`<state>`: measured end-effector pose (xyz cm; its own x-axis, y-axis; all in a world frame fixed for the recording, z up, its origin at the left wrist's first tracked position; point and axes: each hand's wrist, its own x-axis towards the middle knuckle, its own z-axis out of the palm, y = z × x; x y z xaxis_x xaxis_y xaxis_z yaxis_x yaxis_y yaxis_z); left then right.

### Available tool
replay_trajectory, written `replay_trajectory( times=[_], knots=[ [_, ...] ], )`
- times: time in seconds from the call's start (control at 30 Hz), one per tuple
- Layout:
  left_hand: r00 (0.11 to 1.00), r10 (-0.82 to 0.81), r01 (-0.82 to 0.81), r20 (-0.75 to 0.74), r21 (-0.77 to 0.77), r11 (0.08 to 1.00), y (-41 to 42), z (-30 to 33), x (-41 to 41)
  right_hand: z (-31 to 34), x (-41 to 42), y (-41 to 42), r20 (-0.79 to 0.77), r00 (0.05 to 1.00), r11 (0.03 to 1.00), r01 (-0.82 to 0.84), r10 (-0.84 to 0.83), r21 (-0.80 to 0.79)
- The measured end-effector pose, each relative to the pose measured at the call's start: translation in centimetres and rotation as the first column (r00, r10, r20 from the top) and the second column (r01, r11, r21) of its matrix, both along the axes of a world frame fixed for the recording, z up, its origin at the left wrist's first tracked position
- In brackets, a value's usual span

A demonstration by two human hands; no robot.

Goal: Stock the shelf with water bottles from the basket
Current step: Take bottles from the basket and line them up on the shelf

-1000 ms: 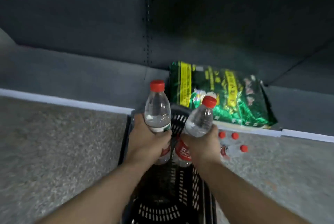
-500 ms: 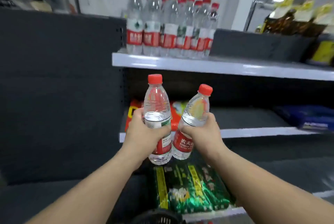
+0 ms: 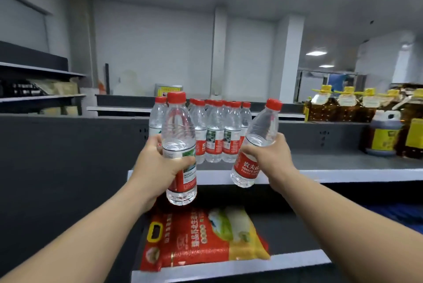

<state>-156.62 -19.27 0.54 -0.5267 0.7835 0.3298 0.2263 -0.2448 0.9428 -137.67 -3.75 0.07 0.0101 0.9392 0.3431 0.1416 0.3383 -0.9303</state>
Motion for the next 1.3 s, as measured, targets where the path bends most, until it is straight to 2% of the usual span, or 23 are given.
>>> replay_trajectory(
  times=[0.27, 0.57, 0.7, 0.9, 1.17, 1.3],
  knots=[
    [0.992, 0.123, -0.124, 0.036, 0.019, 0.992, 7.6, 2.5, -2.2, 3.0, 0.0, 9.8, -0.042, 0.999, 0.999, -0.004, 0.002, -0.043],
    [0.947, 0.321, -0.32, 0.01, -0.068, 0.945, 12.8, 0.4, -5.3, 0.1, -1.6, 17.6, 0.118, 0.991, 0.994, 0.072, -0.062, -0.083],
    [0.928, 0.374, -0.372, 0.005, -0.091, 0.924, 14.2, 0.0, -6.7, -0.3, -2.4, 19.7, 0.195, 0.979, 0.994, 0.078, -0.062, -0.076],
    [0.896, 0.441, -0.443, -0.052, -0.133, 0.886, 15.4, -0.2, -8.4, -0.7, -3.7, 21.8, 0.222, 0.975, 0.994, 0.05, -0.026, -0.102],
    [0.852, 0.494, -0.521, -0.174, -0.183, 0.834, 16.3, -0.8, -10.1, -1.0, -4.1, 24.3, 0.201, 0.979, 0.992, 0.017, 0.01, -0.128],
    [0.845, 0.502, -0.531, -0.181, -0.185, 0.827, 16.4, -0.8, -10.6, -1.8, -4.1, 25.3, 0.177, 0.984, 0.993, 0.002, 0.019, -0.115]
  ],
)
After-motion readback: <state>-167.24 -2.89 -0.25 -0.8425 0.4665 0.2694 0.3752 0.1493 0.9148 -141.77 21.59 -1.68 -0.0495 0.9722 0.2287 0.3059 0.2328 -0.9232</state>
